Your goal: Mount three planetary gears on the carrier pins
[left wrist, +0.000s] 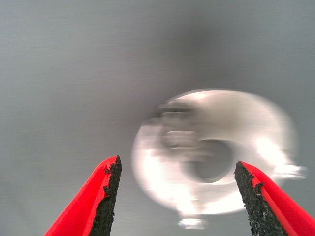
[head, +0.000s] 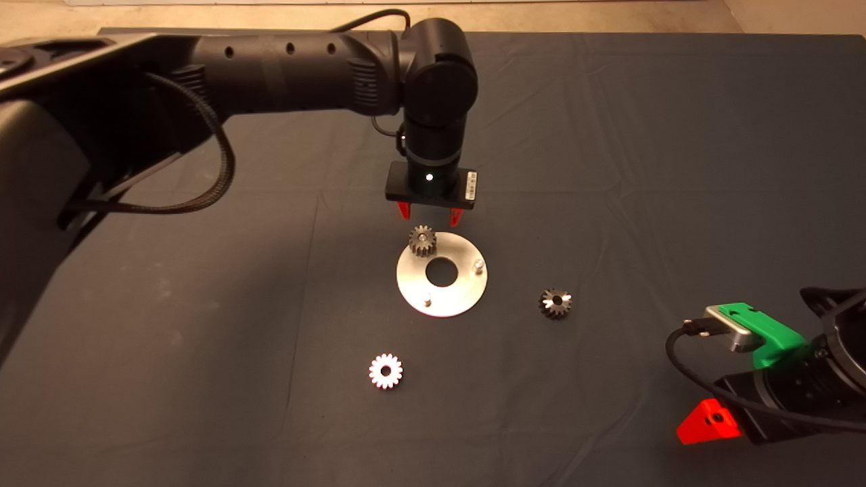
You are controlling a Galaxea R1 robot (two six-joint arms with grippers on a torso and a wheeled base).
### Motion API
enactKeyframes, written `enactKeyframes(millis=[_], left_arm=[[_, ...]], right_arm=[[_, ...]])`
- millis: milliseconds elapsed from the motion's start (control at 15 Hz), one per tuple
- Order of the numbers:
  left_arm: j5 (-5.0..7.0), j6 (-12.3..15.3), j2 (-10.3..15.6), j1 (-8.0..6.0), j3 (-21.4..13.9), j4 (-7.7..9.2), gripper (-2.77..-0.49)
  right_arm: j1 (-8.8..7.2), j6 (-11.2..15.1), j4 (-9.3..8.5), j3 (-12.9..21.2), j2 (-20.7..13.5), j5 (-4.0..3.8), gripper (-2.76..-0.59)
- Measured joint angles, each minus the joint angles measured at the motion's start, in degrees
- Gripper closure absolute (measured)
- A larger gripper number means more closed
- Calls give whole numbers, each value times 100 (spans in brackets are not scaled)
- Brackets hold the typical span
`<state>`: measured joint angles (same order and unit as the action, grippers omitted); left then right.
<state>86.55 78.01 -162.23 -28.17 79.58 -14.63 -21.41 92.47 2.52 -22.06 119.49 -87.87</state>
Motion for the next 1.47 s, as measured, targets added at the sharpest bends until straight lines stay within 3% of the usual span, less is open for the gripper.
enactKeyframes(millis=[133,267,400,467,533,667,800,933,1000,1067,1200,1267,1467], left_arm=[[58,106,809,-33,-655,3,-173],[149,336,1445,-66,-1690,59,-175],[73,630,1932,-68,-2795,245,-188],[-6,845,2211,-90,-3263,366,-198],[-6,1062,2590,-101,-3641,458,-199],[172,1472,3177,-110,-4128,592,-201],[157,1627,3156,-110,-4335,673,-201],[32,1744,3061,-137,-4412,672,-201],[41,1777,3073,-149,-4434,673,-201],[49,1852,3113,-158,-4454,678,-201],[95,1931,3088,-156,-4458,692,-201],[87,2000,3000,-158,-4458,695,-201],[-138,2036,2720,-160,-4508,692,-201]], right_arm=[[1,-2,1,-1,-18,-5,-273],[-1,-46,17,-1,-11,19,-273],[0,-181,140,-43,-12,9,-273],[13,-309,237,-103,-12,-2,-273],[16,-551,306,-258,-1,0,-273],[13,-1278,464,-863,147,0,-273],[11,-1916,591,-1615,402,52,-273],[18,-2236,664,-2127,611,-32,-273],[17,-2333,668,-2275,785,-63,-273],[16,-2398,670,-2377,997,-46,-273],[16,-2497,684,-2574,1446,89,-273],[18,-2508,684,-2660,1513,80,-273],[29,-2523,692,-2873,1659,13,-273]])
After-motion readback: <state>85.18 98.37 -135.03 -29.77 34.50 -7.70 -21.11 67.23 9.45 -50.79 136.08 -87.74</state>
